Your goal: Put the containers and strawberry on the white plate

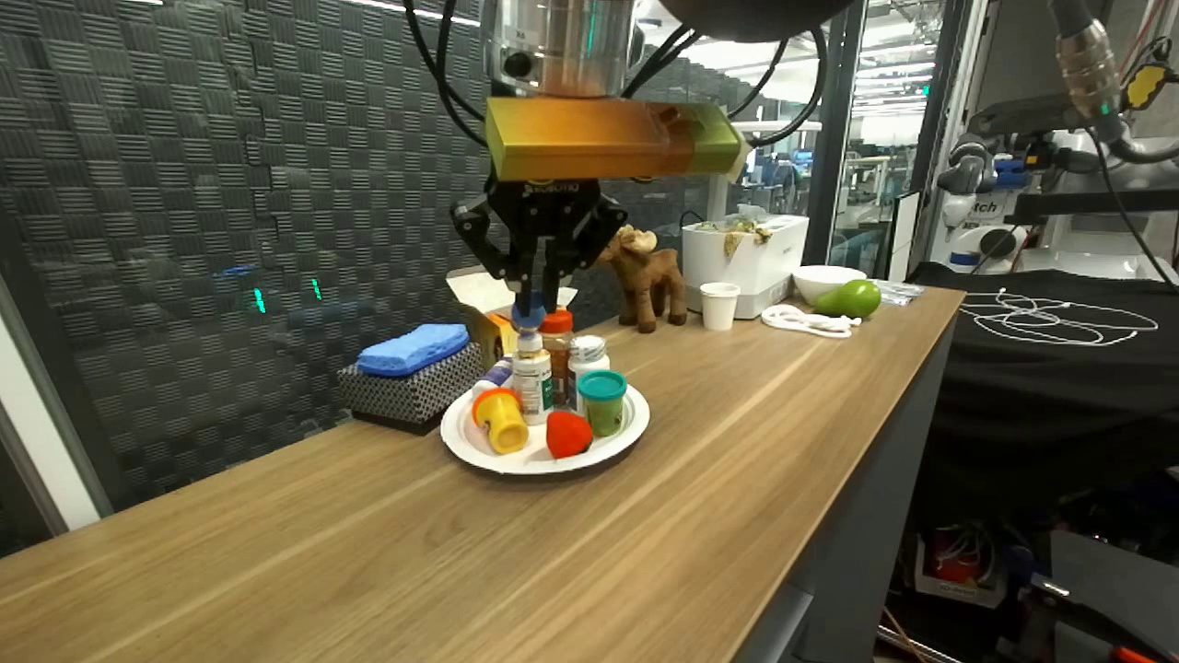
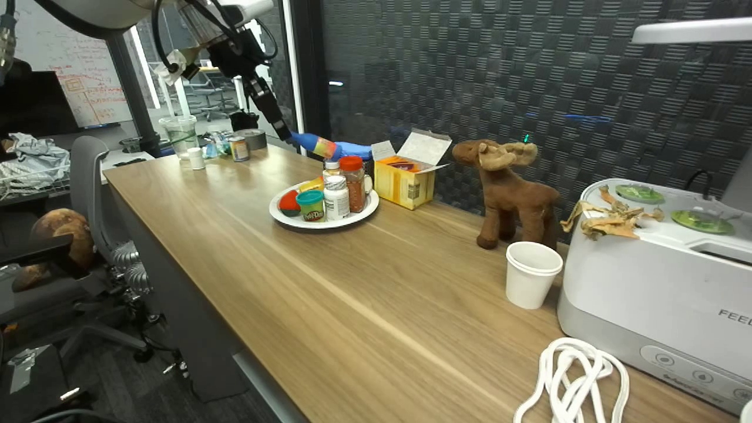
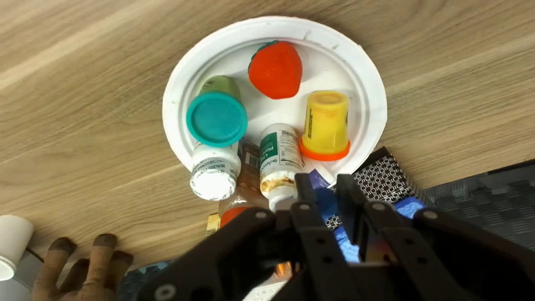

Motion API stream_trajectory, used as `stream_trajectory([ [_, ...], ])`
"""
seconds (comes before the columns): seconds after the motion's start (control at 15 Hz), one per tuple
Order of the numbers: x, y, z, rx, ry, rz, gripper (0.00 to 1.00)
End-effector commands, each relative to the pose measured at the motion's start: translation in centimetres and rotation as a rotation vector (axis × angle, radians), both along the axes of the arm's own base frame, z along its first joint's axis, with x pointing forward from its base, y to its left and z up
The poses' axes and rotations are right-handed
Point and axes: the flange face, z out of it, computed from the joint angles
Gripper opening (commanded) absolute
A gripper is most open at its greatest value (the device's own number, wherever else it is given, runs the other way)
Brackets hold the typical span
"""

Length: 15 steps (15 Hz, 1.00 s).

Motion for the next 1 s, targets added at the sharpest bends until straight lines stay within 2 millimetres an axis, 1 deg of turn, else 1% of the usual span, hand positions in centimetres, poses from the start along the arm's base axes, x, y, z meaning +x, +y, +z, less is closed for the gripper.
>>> stream_trajectory([
  [0.0,-0.7,-0.1,2.0,-0.017,-0.045,-0.027,0.05],
  [0.07,-0.4,-0.1,2.6,-0.032,-0.060,-0.036,0.05],
  [0.33,0.2,-0.1,6.5,-0.090,-0.133,-0.068,0.05],
  [0.4,0.1,-0.1,7.4,-0.073,-0.132,-0.084,0.05],
  [0.53,-0.2,-0.1,8.7,-0.040,-0.126,-0.121,0.05],
  [0.73,-0.9,-0.4,10.1,0.064,-0.087,-0.171,0.05],
  [0.93,-1.2,-1.2,10.3,0.207,-0.034,-0.210,0.05],
])
